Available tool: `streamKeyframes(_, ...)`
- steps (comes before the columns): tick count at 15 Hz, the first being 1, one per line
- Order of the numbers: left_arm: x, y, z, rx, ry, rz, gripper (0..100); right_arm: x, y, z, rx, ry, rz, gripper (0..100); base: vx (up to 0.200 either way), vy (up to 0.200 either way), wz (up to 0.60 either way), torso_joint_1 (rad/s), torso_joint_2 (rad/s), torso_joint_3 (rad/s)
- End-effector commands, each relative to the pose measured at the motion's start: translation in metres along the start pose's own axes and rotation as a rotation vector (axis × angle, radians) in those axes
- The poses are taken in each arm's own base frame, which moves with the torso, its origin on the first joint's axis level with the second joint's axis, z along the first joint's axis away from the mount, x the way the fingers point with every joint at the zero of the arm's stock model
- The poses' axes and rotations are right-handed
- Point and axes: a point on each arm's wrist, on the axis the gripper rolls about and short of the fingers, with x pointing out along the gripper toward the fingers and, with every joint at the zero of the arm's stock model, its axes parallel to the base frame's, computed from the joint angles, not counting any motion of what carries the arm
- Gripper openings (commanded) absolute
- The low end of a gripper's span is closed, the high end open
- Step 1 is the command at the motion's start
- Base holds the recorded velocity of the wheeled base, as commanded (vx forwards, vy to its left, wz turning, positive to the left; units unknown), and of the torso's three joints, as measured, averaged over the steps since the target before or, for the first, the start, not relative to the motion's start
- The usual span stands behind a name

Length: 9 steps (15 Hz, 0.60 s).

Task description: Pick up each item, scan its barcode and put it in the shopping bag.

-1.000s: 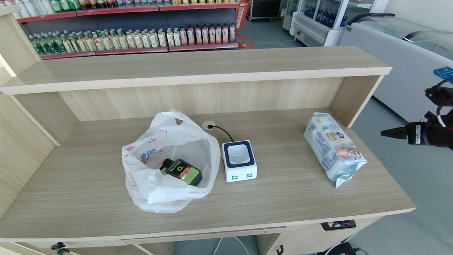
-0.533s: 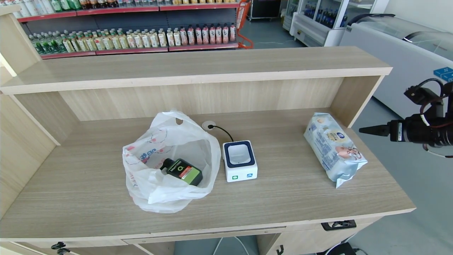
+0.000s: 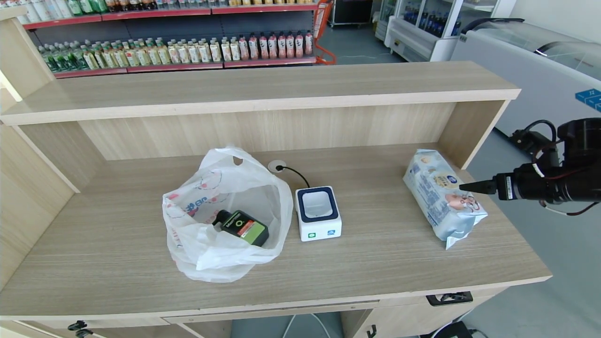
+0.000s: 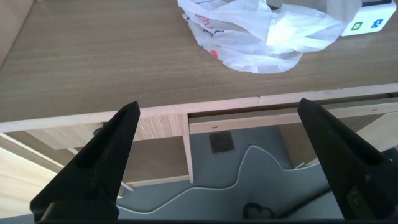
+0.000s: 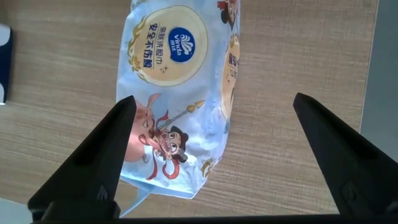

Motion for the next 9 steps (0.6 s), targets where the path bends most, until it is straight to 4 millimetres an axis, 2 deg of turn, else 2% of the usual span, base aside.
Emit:
streamKeyframes(1,0.000,0.000,0.000,0.000,0.001,0.000,100,0.010,0.004,-0.006,0.005,0.029,0.027,100,0.000,0.000,0.00,0.000,0.00,0.000)
streamKeyframes(4,0.000,0.000,0.000,0.000,0.001,0.000,100,0.016,0.014,-0.011,-0.003,0.047,0.057,100,0.000,0.000,0.00,0.000,0.00,0.000)
streamKeyframes(9,0.000,0.000,0.000,0.000,0.001,0.000,100,0.032,0.019,-0.020,-0.017,0.063,0.084,100,0.000,0.000,0.00,0.000,0.00,0.000)
